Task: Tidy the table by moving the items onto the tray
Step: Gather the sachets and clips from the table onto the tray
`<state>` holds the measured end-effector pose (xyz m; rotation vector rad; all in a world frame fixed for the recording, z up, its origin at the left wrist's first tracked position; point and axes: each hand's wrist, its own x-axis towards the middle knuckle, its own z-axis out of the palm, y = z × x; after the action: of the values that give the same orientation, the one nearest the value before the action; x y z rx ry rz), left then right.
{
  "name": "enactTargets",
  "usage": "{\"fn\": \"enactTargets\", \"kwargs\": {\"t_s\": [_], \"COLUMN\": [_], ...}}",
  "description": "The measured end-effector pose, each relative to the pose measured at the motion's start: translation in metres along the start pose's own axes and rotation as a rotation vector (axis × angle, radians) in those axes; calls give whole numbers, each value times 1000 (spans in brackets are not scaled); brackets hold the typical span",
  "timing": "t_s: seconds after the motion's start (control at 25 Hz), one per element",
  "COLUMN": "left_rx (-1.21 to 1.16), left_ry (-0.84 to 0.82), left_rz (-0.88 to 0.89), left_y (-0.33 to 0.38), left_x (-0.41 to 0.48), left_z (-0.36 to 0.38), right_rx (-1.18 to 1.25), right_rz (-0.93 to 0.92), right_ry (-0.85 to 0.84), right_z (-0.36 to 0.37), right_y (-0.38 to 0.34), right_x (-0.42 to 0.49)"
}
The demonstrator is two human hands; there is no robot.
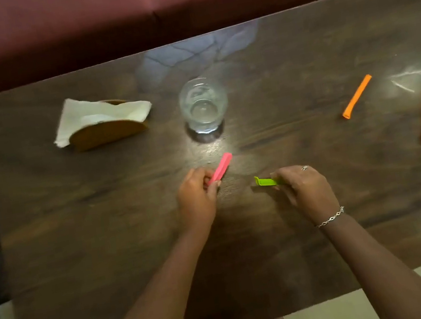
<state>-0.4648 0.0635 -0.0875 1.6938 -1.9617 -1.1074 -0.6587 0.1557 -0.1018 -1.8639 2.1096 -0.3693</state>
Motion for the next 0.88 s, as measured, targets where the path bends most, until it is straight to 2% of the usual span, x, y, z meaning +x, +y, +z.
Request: {"fn": "enactTargets", "kwargs": {"t_s": [0.24,0.52,0.72,0.88], "left_rx": [-43,-165,-141,-30], "left_ry": [208,493,735,745], "left_rz": [-122,-325,-509,-615], "left_y": [-76,-158,-226,-274], "left_x": [-11,-49,-82,-95], "left_z": [-104,-226,-303,-331], "right_rx": [58,97,213,262], "right_rz": [-261,-528,-708,-806], "right_ry": [-33,-100,-188,-192], "right_z": [25,58,95,119], "right_y": [-116,-257,-353,-414], "right_x": [52,104,127,135]}}
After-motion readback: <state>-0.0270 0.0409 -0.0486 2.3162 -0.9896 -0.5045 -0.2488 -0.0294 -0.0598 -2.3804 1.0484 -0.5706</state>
